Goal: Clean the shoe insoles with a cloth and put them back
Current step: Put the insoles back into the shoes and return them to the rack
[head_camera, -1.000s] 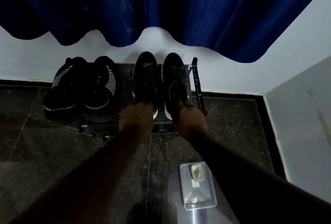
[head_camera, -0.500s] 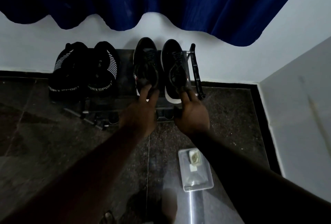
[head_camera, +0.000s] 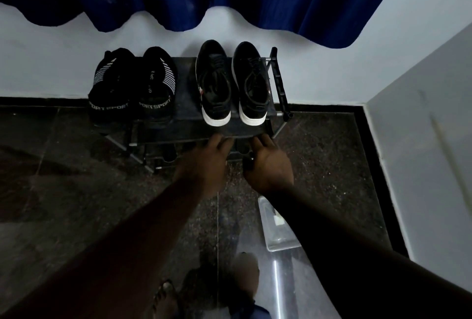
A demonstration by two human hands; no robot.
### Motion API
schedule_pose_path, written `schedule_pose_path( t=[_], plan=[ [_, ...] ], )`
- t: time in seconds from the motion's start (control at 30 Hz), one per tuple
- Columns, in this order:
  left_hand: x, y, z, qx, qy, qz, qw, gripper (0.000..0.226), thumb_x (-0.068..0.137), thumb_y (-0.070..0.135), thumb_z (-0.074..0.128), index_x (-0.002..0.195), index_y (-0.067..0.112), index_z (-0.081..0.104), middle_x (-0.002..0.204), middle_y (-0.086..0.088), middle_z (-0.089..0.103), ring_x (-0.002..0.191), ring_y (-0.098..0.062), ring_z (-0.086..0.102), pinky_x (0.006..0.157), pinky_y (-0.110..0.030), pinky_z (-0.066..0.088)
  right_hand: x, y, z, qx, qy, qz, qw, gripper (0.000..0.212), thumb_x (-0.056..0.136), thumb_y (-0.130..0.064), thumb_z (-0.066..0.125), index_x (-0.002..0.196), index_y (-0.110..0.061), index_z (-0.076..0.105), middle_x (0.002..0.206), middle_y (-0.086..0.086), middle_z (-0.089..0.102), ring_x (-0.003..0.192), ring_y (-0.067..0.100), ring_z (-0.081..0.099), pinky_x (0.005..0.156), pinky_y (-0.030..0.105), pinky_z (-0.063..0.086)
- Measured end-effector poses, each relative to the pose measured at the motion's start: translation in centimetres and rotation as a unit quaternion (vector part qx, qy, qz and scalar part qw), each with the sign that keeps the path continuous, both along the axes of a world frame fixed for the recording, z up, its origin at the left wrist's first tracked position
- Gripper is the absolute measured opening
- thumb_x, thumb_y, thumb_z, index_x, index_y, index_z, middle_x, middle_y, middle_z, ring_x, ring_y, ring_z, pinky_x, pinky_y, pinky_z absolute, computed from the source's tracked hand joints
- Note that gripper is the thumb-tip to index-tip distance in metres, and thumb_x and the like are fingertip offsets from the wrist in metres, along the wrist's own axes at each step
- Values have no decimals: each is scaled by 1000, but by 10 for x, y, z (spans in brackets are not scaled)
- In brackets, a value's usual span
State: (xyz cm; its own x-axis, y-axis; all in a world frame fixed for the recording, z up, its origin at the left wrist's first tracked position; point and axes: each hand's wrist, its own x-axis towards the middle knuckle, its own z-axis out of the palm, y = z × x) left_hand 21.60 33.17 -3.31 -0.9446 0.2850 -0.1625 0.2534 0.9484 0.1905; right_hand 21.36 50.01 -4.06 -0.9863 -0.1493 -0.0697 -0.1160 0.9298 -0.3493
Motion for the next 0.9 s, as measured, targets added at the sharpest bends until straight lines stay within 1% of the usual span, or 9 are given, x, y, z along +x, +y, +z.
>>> schedule_pose_path(
  t=[0.1, 0.2, 0.3, 0.43, 0.53, 0.63, 0.7, 0.8, 0.9],
  plan=[
    [11, 8, 6, 10, -26, -23, 999, 64, 90, 27, 64, 149, 29, 39, 149, 0, 44, 128, -33, 56, 99, -48, 53, 20, 3, 2, 16, -10, -16, 1000, 41, 85, -26, 65, 124, -15, 63, 136, 8, 59, 104, 37, 67, 73, 40, 55],
    [25, 18, 9, 6, -23, -54, 998, 51, 89, 25, 63, 138, 30, 49, 134, 0, 56, 121, -31, 61, 94, -43, 54, 42, 10, 3, 23, -34, -30, 999, 39, 90, -28, 63, 127, -17, 62, 133, 8, 61, 106, 35, 67, 76, 38, 54],
    [38, 34, 9, 3, -14, -90, 996, 43, 90, 25, 61, 132, 26, 57, 128, -1, 62, 119, -30, 61, 93, -38, 50, 66, 20, -3, 4, -71, -52, 996, 40, 91, -31, 62, 130, -21, 61, 135, 5, 61, 107, 36, 67, 81, 42, 57],
    [44, 65, -10, 5, -24, -152, 988, 48, 91, 21, 59, 139, 24, 57, 128, -4, 65, 118, -30, 62, 97, -37, 48, 85, 40, -23, 6, -97, -70, 993, 33, 93, -32, 60, 125, -24, 64, 128, 5, 65, 102, 37, 68, 76, 39, 54],
    [48, 87, -34, 34, -47, -149, 987, 48, 86, 20, 62, 134, 25, 61, 124, -6, 68, 112, -33, 66, 91, -42, 55, 91, 61, -37, 6, -108, -86, 990, 32, 94, -30, 62, 124, -22, 66, 127, 4, 65, 103, 34, 68, 77, 34, 51],
    [50, 105, -61, -20, -98, -146, 984, 34, 83, 21, 62, 117, 23, 68, 115, -4, 69, 104, -31, 68, 87, -43, 58, 92, 85, -54, 9, -136, -97, 986, 29, 94, -33, 63, 121, -22, 66, 125, 2, 64, 105, 32, 67, 78, 34, 52],
    [50, 114, -75, -43, -132, -141, 980, 34, 83, 21, 62, 116, 21, 70, 115, -4, 70, 105, -31, 68, 89, -43, 58, 93, 101, -63, 15, -151, -96, 984, 29, 95, -33, 62, 122, -22, 66, 124, 2, 65, 106, 30, 67, 77, 32, 48],
    [45, 127, -95, -29, -151, -137, 978, 30, 86, 18, 61, 114, 21, 69, 114, -6, 68, 105, -33, 67, 89, -43, 57, 85, 127, -79, 7, -171, -99, 980, 25, 94, -31, 63, 116, -19, 68, 120, 2, 66, 106, 30, 67, 81, 34, 51],
    [26, 147, -112, -38, -187, -86, 978, 23, 91, 22, 62, 113, 21, 70, 119, -7, 68, 110, -33, 66, 90, -44, 57, 70, 151, -96, 8, -197, -102, 975, 23, 93, -31, 64, 112, -20, 68, 120, 3, 66, 107, 33, 66, 83, 38, 55]
  ],
)
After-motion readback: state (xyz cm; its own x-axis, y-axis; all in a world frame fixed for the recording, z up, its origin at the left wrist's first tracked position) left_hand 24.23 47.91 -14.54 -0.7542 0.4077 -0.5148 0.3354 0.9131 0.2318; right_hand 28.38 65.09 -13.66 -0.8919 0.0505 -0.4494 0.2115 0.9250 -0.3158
